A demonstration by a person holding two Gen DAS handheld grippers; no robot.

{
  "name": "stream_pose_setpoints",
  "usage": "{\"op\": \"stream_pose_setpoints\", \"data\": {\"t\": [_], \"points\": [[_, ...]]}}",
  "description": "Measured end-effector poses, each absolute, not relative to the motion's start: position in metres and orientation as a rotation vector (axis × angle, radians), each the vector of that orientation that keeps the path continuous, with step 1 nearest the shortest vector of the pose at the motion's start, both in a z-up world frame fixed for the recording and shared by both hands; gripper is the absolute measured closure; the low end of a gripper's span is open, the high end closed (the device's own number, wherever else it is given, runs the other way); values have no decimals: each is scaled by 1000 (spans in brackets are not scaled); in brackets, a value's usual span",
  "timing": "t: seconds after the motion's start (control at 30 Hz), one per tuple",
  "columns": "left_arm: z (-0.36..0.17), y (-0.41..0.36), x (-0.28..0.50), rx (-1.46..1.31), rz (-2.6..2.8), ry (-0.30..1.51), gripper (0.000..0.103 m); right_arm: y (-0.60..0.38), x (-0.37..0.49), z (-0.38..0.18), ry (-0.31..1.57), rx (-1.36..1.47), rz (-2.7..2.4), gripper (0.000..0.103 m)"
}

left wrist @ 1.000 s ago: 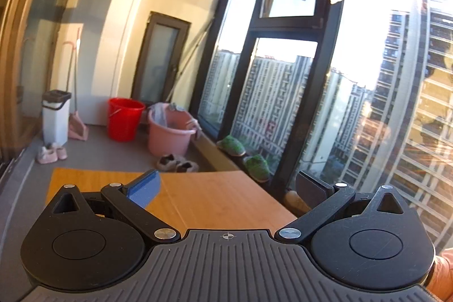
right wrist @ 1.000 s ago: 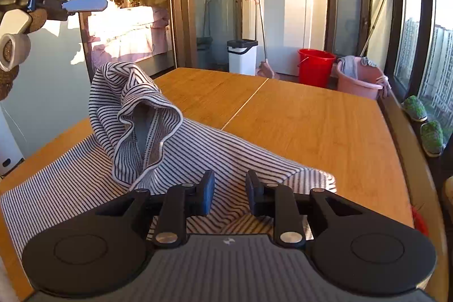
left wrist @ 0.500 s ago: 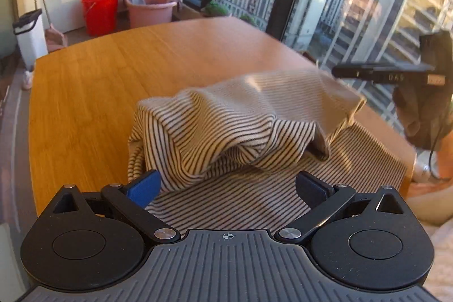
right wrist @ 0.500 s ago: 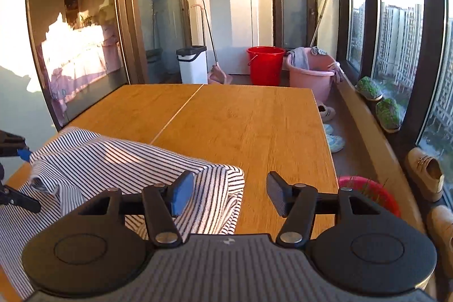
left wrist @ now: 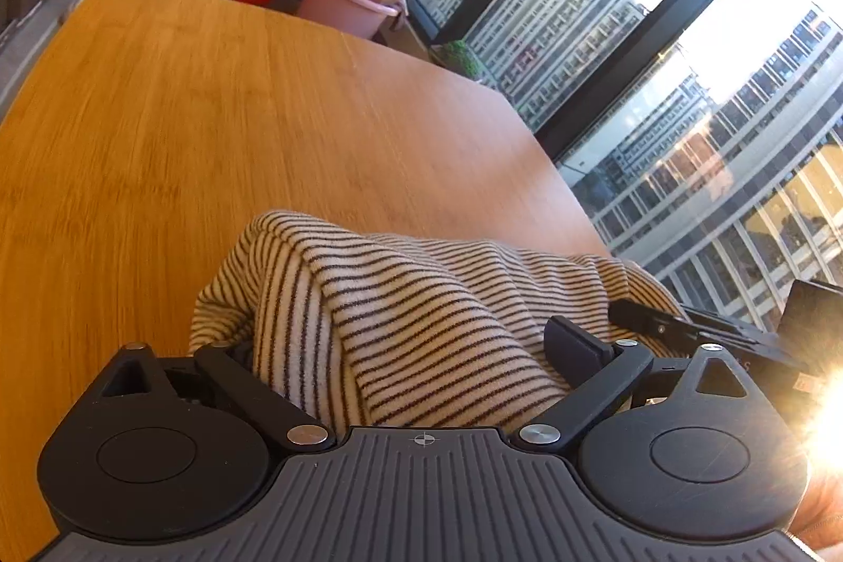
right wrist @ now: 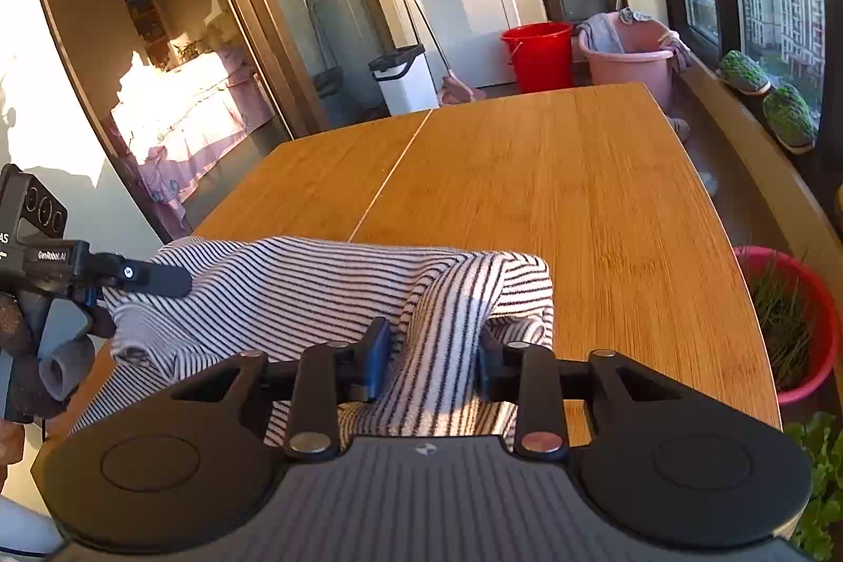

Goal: Fold clothes

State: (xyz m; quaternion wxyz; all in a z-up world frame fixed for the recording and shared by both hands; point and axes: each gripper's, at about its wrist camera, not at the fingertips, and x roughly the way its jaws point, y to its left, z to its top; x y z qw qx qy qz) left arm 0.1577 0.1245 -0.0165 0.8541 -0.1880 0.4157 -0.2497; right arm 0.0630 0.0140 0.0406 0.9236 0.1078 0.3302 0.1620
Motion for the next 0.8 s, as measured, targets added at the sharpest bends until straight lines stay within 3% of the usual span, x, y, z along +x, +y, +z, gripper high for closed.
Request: {"op": "stream_pose_setpoints", "data": {"t": [0.07, 0.1, 0.27, 0.33, 0.4, 0.43, 0.57, 0.63, 0.8], "points": [[-10, 131, 164, -401, -505, 839, 29, 16, 76, 53, 641, 202, 340, 85], [-9, 135, 165, -390, -491, 827, 32, 14, 83, 60, 612, 193, 337, 85], [-22, 146, 154, -310, -433, 845, 37, -5, 114, 61, 587, 162, 301, 85], [-20, 145, 144, -258, -440, 831, 37, -10, 122, 38, 640, 131, 265, 82], [-14, 145, 140, -232, -428, 834, 35, -15, 121, 23, 630, 113, 252, 64], [-10, 145, 140, -234, -427, 826, 34, -19, 120, 22, 629, 130, 243, 62], [6, 158, 138, -328, -447, 756, 16, -15, 107, 42, 586, 87, 187, 62], [8, 164, 141, -404, -468, 741, 12, -17, 100, 51, 579, 116, 185, 62], [-17, 149, 147, -437, -493, 850, 15, -26, 90, 52, 656, 311, 258, 56]]}}
